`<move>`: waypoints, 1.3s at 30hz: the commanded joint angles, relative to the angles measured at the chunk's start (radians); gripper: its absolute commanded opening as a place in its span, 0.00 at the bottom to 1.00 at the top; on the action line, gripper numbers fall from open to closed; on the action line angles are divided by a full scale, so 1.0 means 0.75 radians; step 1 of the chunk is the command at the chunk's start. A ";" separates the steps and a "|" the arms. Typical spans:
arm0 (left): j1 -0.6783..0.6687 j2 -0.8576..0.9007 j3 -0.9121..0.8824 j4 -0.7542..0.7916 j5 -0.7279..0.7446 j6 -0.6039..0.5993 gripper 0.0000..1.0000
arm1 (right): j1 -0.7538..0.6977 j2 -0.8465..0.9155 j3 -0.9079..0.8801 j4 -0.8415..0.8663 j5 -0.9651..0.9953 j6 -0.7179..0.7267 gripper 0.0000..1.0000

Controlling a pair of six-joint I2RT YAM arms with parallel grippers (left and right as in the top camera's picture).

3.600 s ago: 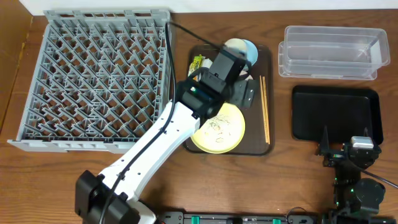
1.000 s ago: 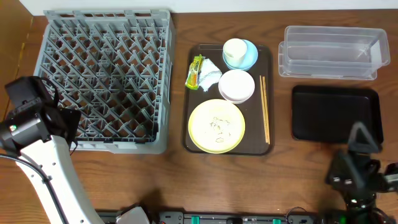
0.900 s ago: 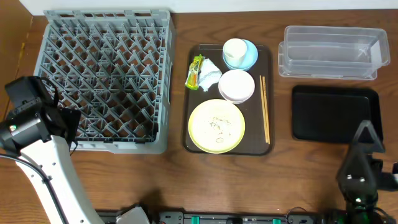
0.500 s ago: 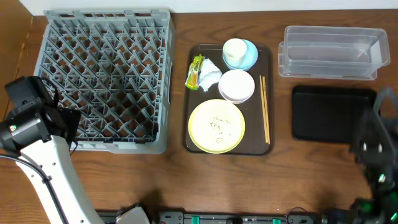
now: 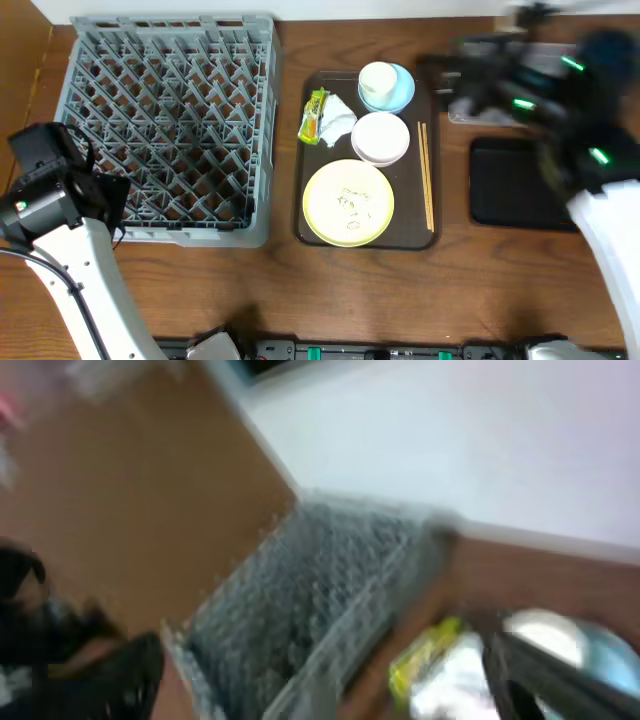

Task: Sort waste into correct bins and load items into the dishwasher
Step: 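Reach the right gripper to the white tissue and snack wrapper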

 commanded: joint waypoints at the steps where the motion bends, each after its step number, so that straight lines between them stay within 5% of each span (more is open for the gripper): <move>1: 0.007 -0.009 0.014 -0.004 -0.013 -0.008 0.98 | 0.179 0.200 0.268 -0.272 0.231 -0.405 0.99; 11: 0.007 -0.009 0.013 -0.004 -0.013 -0.008 0.98 | 0.434 0.820 1.029 -1.026 0.554 -0.625 0.99; 21: 0.007 -0.009 0.014 -0.003 -0.013 -0.008 0.98 | 0.565 1.045 1.029 -0.899 0.538 -0.520 0.98; 24: 0.007 -0.009 0.013 -0.004 -0.013 -0.008 0.98 | 0.598 1.113 1.029 -0.869 0.741 -0.316 0.70; 29: 0.007 -0.009 0.013 -0.004 -0.013 -0.008 0.98 | 0.667 1.209 1.029 -0.867 1.098 -0.168 0.70; 39: 0.007 -0.009 0.013 -0.004 -0.013 -0.008 0.98 | 0.690 1.331 1.029 -0.933 1.248 -0.158 0.55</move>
